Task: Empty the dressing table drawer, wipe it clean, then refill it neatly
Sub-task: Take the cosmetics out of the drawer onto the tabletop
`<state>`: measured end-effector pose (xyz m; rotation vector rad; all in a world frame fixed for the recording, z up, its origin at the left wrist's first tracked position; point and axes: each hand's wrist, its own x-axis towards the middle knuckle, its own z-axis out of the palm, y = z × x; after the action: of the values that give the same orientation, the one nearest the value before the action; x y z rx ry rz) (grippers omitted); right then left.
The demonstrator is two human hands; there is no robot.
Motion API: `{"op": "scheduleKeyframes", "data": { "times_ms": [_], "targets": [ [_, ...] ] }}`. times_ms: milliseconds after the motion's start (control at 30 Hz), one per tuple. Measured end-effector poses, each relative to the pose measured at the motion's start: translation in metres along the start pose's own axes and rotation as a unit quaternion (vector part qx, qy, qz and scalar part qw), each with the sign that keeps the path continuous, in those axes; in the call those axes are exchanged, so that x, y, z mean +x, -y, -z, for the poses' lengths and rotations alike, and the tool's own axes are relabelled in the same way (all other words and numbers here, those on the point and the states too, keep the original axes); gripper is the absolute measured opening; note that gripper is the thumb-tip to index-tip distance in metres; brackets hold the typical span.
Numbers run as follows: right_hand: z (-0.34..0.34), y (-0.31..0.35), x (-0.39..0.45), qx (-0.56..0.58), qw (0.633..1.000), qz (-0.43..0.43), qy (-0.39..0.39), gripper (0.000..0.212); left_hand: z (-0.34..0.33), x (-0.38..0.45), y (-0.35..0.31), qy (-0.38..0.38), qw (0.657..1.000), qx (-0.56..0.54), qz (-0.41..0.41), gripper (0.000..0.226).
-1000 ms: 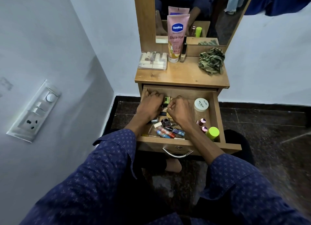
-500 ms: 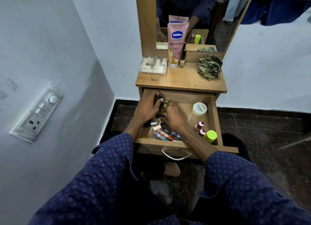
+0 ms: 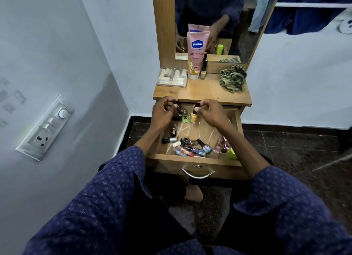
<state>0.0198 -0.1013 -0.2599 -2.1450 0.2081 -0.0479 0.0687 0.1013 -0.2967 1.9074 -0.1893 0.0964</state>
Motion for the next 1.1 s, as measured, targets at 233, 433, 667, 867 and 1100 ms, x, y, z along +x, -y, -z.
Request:
{"op": "scheduleKeyframes", "data": {
  "times_ms": [233, 433, 667, 867, 1100],
  "targets": [
    [0.031, 0.003, 0.026, 0.055, 0.997, 0.028, -0.034, 0.011, -0.006, 0.010, -0.031, 0.013, 0.998, -0.012, -0.054, 0.021],
    [0.038, 0.024, 0.050, -0.005, 0.991, 0.088, -0.101, 0.012, -0.016, 0.041, -0.062, -0.004, 0.991, 0.061, -0.117, 0.017],
    [0.029, 0.042, 0.089, -0.063, 0.978, 0.113, -0.166, 0.011, -0.030, 0.082, -0.079, -0.034, 0.980, 0.155, -0.121, 0.014],
    [0.023, 0.041, 0.113, -0.077, 0.977, 0.103, -0.171, 0.009, -0.037, 0.099, -0.084, -0.051, 0.973, 0.189, -0.118, 0.012],
    [0.021, 0.037, 0.117, -0.071, 0.979, 0.106, -0.162, 0.013, -0.041, 0.100, -0.073, -0.039, 0.971, 0.199, -0.125, 0.016]
  ]
}}
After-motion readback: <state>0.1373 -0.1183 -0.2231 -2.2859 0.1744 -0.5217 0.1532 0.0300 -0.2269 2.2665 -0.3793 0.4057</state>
